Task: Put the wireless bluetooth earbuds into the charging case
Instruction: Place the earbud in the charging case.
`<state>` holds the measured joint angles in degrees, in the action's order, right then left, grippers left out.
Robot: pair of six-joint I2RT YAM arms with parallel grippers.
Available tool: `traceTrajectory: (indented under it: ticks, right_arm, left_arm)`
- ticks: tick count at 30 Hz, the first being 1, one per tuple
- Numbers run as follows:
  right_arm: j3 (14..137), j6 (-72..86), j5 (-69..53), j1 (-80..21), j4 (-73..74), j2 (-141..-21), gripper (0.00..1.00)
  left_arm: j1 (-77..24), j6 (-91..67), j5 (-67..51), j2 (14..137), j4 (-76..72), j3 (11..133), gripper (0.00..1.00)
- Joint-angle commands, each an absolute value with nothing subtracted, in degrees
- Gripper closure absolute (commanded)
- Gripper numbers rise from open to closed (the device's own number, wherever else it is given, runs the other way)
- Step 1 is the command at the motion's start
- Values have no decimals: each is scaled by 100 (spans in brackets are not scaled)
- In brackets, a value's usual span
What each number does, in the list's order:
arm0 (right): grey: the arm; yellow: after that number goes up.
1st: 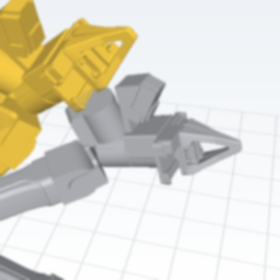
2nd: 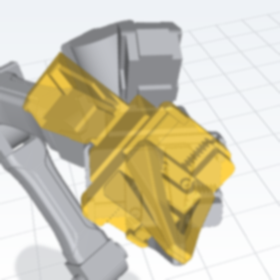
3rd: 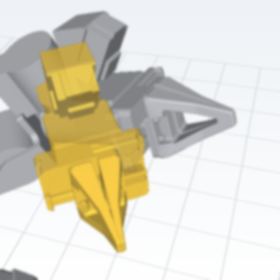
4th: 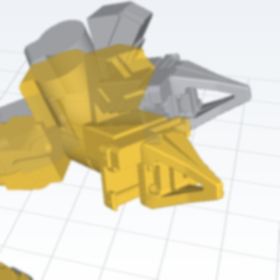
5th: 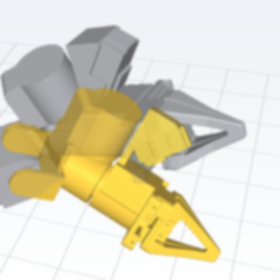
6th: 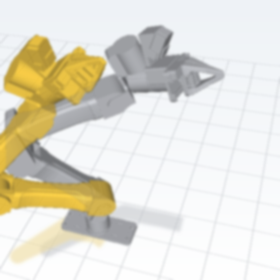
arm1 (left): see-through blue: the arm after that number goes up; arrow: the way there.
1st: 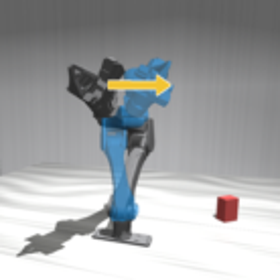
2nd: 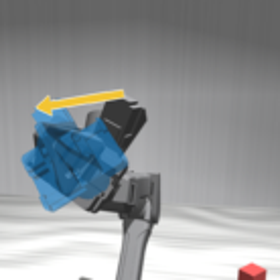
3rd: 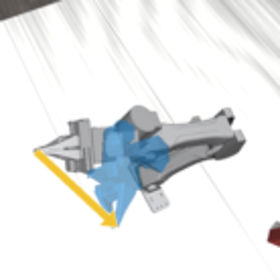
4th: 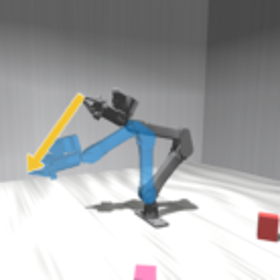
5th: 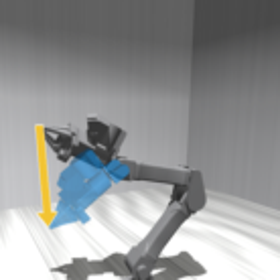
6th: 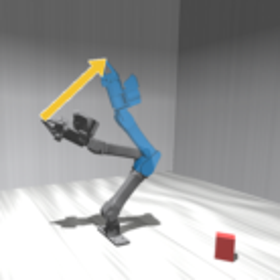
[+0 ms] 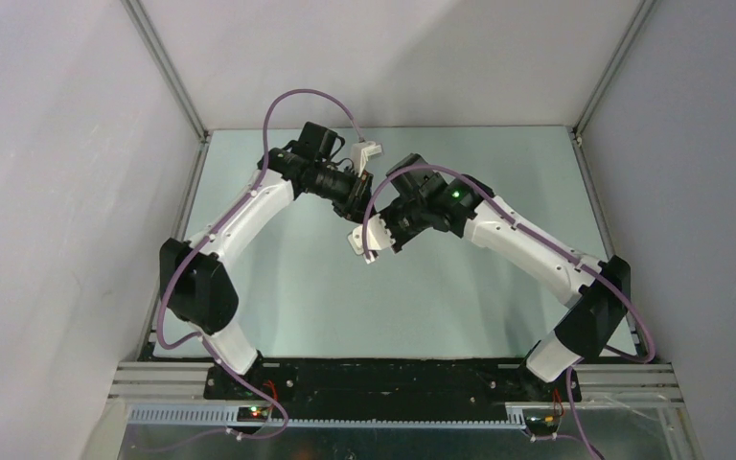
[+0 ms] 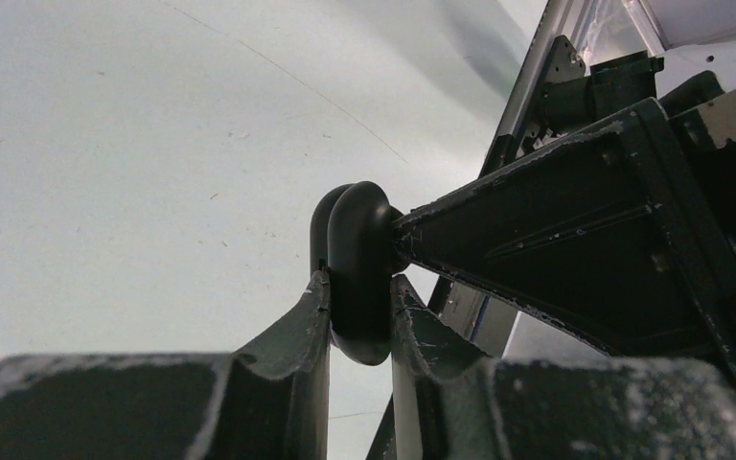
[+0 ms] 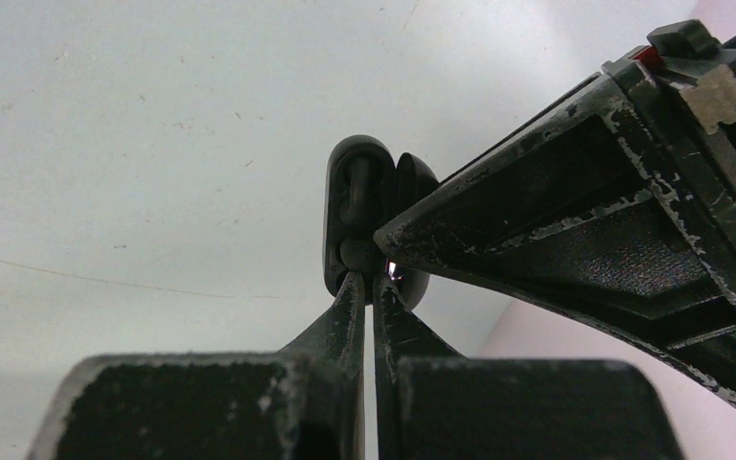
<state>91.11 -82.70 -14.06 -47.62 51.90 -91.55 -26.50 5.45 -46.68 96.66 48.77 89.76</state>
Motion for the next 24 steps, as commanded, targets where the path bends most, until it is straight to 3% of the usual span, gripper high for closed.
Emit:
traceTrajectory:
  ticks: [1,20,24]
  right_arm:
    - [9084,-8360,-1272,-4763,5073,-9162,100]
    - [9168,-8109,-1218,-4790,5079,-9361,100]
    - [9167,-8035,-1152,-4789,5024,-9367,92]
  left_arm:
    - [-2678,527,-4808,9584,4807,9193,100]
    - [-2672,554,-4813,9582,4807,9194,100]
    - [-2676,562,-4778,9572,4804,9180,100]
